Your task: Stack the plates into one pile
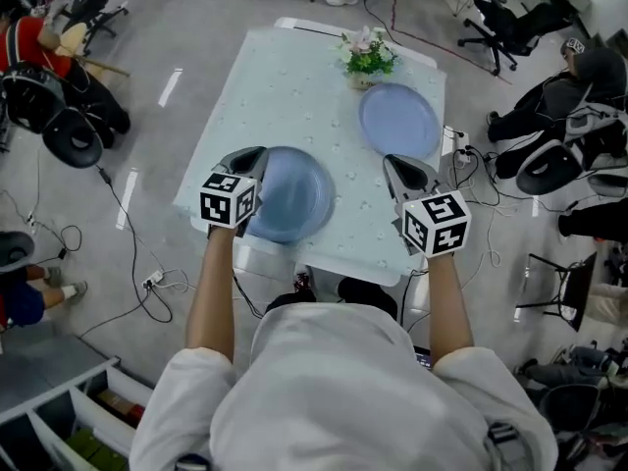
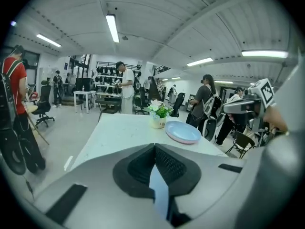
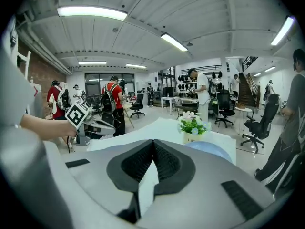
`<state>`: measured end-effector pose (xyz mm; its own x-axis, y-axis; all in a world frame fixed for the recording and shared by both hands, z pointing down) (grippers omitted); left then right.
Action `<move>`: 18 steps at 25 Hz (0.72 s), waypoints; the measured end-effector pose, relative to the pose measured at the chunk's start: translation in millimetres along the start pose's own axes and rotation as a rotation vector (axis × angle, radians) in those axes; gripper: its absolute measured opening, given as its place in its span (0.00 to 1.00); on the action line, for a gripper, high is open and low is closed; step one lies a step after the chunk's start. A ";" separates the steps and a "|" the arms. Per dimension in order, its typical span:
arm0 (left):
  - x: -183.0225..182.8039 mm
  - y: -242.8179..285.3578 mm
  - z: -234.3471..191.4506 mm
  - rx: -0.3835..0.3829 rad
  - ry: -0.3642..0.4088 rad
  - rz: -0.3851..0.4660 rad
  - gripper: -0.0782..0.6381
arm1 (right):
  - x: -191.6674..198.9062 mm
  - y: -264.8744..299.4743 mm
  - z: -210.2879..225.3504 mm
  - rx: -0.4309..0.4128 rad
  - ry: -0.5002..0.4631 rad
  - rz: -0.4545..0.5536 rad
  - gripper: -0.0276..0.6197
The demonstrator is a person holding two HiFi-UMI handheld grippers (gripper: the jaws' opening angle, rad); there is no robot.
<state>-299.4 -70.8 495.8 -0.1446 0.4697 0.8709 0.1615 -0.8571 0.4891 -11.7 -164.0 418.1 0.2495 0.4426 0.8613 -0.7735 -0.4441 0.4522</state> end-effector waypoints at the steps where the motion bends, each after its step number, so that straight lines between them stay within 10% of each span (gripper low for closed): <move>1: 10.6 -10.3 -3.1 -0.001 -0.006 -0.006 0.13 | 1.4 8.4 -10.9 -0.023 -0.016 -0.014 0.06; 18: 147.3 -47.3 -32.7 -0.074 -0.184 -0.195 0.28 | 53.2 72.2 -100.8 -0.144 -0.065 -0.161 0.06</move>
<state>-360.2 32.1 599.3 0.0151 0.6518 0.7582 0.0757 -0.7569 0.6491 -113.0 -94.0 473.3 0.4100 0.4454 0.7959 -0.7948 -0.2537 0.5513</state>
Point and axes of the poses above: the fingertips, and each gripper's own axes: y forward along the fingers, z to its right, x out of its underside, the point moved 7 cm from there along -y, backward along the fingers, and after that the axes turned 13 degrees about y, right-handed, at the moved point
